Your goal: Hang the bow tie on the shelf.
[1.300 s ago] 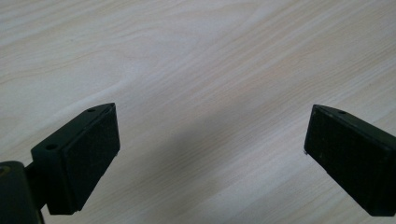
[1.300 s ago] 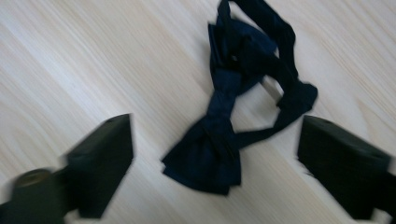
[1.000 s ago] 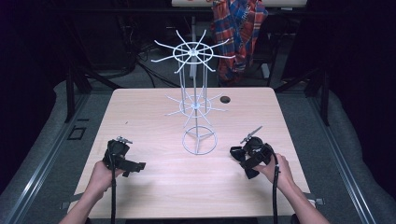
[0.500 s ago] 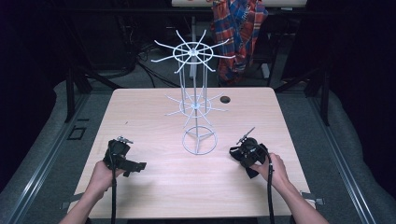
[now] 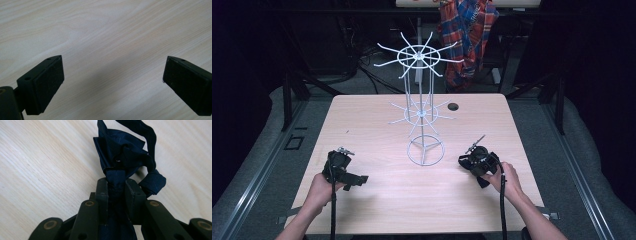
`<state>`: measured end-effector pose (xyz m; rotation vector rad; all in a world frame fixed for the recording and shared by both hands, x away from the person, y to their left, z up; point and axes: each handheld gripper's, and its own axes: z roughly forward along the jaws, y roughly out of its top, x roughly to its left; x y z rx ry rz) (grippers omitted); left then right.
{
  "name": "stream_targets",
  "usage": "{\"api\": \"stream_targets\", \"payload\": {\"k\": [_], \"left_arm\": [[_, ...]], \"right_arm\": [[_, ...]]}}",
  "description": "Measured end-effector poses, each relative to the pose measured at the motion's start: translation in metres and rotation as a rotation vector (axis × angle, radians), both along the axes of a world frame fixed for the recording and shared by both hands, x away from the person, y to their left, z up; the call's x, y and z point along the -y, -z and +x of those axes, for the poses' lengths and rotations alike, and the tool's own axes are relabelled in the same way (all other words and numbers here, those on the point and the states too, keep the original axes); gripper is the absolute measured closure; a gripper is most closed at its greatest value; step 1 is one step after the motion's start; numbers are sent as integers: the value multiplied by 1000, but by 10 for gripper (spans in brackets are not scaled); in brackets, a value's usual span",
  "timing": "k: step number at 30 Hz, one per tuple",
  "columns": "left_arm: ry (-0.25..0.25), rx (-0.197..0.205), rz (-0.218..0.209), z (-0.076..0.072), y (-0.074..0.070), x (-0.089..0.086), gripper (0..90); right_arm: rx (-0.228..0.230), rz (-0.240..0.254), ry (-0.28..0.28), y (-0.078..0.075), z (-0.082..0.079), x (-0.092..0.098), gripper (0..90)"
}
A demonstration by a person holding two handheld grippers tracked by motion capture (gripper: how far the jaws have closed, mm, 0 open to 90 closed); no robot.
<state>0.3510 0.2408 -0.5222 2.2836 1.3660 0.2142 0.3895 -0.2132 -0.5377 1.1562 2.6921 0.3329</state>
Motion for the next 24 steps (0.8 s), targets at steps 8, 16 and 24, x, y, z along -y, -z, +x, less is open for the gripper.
{"api": "stream_targets", "payload": {"k": [8,16,24], "left_arm": [[-18,-2,1,-2,1,-7,35],[10,4,13,-4,-2,1,36],[5,4,18,0,-1,4,37]], "right_arm": [[60,49,-21,-10,2,-7,744],[100,70,-31,-19,-4,-4,743],[149,100,-28,-29,-10,-2,743]]}}
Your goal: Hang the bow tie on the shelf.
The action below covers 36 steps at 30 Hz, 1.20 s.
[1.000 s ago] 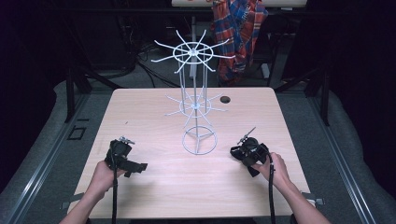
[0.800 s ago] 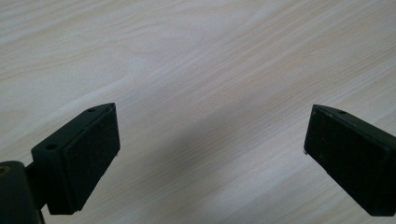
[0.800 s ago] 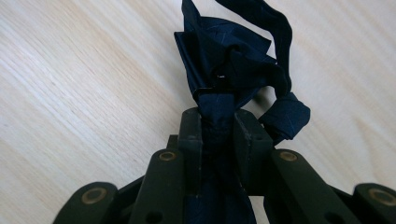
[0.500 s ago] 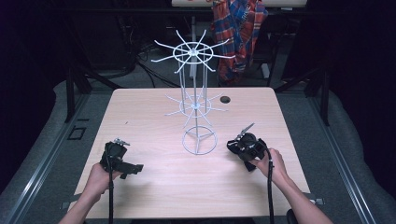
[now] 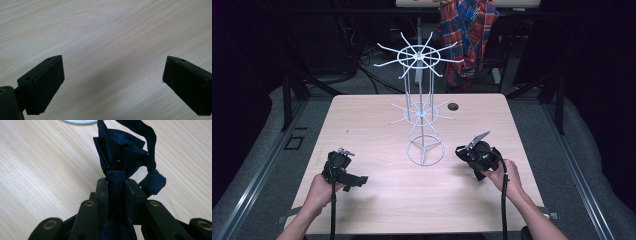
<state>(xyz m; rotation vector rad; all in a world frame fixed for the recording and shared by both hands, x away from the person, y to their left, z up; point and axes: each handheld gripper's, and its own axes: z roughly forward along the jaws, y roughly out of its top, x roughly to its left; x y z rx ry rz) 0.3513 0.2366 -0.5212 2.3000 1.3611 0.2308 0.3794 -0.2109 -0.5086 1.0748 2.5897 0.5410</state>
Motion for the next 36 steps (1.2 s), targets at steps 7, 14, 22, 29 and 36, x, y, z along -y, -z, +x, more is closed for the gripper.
{"api": "stream_targets", "payload": {"k": [7,14,22,29,36], "left_arm": [[41,-2,3,3,1,9,37],[48,3,6,3,0,8,39],[43,4,6,2,0,6,40],[48,-1,11,2,1,8,40],[45,-4,13,2,1,9,40]], "right_arm": [[24,10,6,-6,-7,5,743],[56,15,7,-15,-10,3,741],[64,16,2,-18,-7,1,741],[86,20,-7,-24,-6,-2,741],[103,25,-2,-29,-5,-1,741]]}}
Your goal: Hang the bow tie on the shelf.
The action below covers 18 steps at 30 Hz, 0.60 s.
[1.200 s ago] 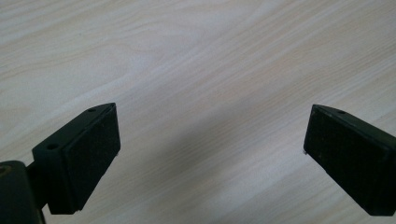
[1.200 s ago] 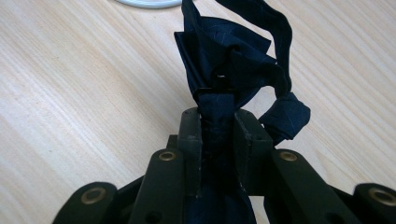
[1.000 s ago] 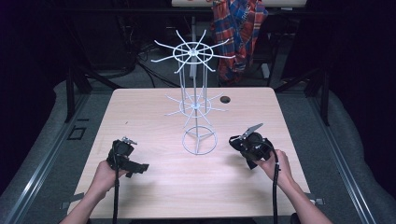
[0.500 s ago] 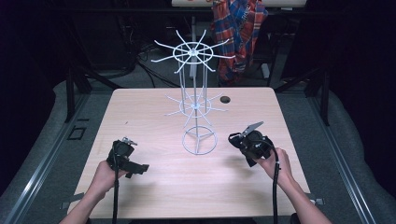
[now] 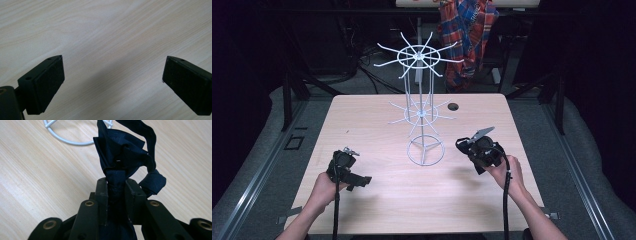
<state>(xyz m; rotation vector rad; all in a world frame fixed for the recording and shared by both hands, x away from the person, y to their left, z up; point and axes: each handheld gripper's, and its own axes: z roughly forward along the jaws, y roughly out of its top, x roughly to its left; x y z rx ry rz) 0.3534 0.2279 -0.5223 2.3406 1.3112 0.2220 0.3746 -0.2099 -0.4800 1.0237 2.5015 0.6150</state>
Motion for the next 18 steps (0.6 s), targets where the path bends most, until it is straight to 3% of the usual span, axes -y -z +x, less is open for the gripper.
{"api": "stream_targets", "payload": {"k": [18], "left_arm": [[1,2,2,0,0,0,40]], "right_arm": [[53,23,-3,-19,0,-7,741]]}}
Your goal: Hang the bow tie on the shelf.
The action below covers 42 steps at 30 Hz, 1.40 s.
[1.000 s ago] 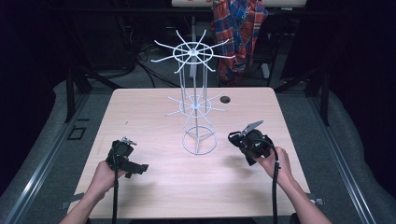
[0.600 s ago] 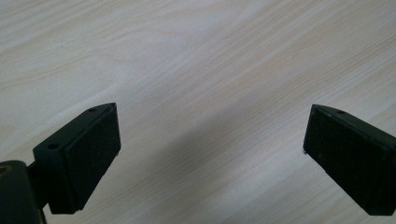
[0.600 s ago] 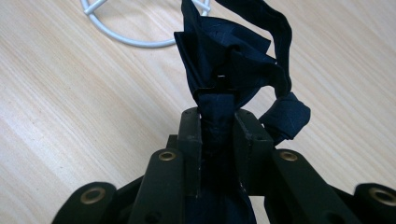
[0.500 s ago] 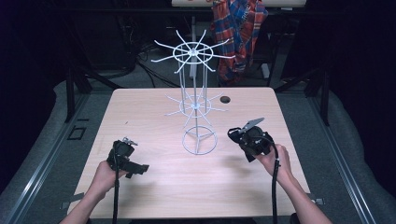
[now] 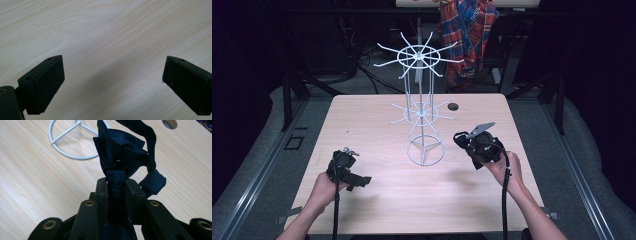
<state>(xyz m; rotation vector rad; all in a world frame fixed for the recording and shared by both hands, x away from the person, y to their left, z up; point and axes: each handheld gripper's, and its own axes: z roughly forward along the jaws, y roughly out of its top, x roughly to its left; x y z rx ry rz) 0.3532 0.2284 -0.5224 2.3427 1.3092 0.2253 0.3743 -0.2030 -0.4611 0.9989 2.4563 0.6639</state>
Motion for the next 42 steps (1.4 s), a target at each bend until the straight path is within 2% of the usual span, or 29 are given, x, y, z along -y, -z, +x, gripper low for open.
{"api": "stream_targets", "payload": {"k": [16,27,42], "left_arm": [[3,1,3,1,0,2,41],[10,-7,1,2,0,3,41],[12,-4,-3,2,0,4,42]], "right_arm": [[16,-10,7,-9,-5,4,741],[42,-13,4,-19,-5,-1,741],[75,20,16,-36,-5,1,741]]}}
